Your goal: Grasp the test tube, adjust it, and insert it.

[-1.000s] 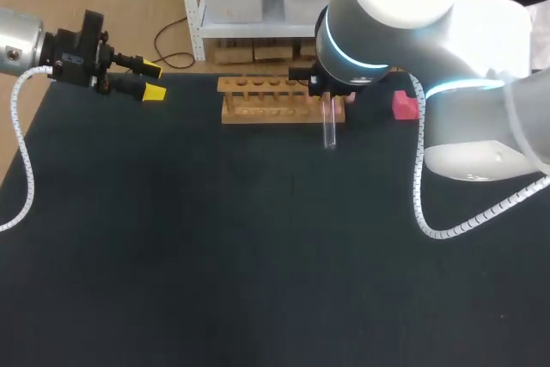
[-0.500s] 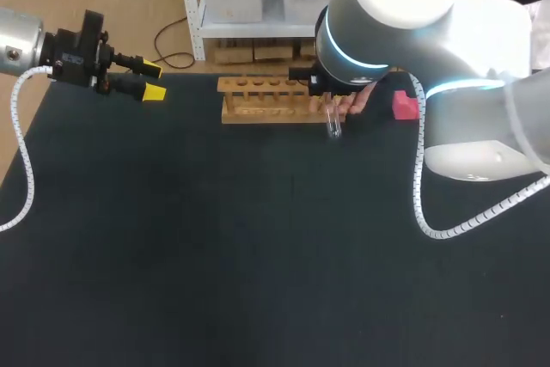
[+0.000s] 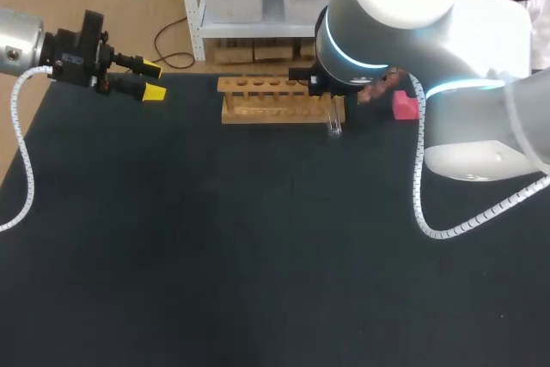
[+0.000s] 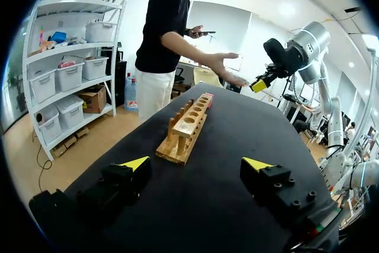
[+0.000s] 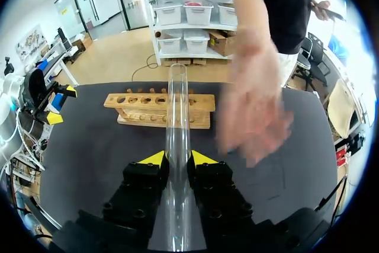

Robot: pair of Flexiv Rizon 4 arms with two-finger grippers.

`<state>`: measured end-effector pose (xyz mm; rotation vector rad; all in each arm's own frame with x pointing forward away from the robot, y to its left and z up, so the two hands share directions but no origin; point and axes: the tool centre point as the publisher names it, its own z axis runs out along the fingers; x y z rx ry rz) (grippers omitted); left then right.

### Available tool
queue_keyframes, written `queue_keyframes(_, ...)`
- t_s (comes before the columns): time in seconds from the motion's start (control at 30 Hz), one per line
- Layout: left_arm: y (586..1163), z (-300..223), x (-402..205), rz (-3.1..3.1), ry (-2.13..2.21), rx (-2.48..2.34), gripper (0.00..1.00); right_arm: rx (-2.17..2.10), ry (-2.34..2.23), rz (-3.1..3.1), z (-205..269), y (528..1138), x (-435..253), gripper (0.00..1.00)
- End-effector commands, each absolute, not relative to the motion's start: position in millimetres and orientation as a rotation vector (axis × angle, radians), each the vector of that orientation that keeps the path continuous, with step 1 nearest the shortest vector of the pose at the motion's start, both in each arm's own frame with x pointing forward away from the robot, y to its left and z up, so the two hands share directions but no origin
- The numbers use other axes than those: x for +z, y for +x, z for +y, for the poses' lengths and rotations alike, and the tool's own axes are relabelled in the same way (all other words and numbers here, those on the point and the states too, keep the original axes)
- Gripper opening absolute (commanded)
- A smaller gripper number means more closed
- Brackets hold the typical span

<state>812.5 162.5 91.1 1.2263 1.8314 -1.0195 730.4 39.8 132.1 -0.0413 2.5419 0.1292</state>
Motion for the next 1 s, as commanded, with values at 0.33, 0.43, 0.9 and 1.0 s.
queue_keyframes(0.33, 811, 163, 90, 1.829, 1.225, -1.017, 1.00, 0.130, -0.039, 2.536, 39, 729, 132, 0.00)
queue_keyframes(0.43, 811, 163, 90, 1.829, 1.225, -1.017, 1.00, 0.130, -0.039, 2.536, 39, 729, 132, 0.00)
queue_keyframes(0.9, 811, 163, 90, 1.829, 1.225, -1.017, 1.00, 0.126, -0.056, 2.545, 37, 738, 117, 0.00)
queue_keyframes(1.0, 811, 163, 90, 1.829, 1.225, -1.017, 1.00, 0.121, -0.050, 2.552, 36, 745, 106, 0.00)
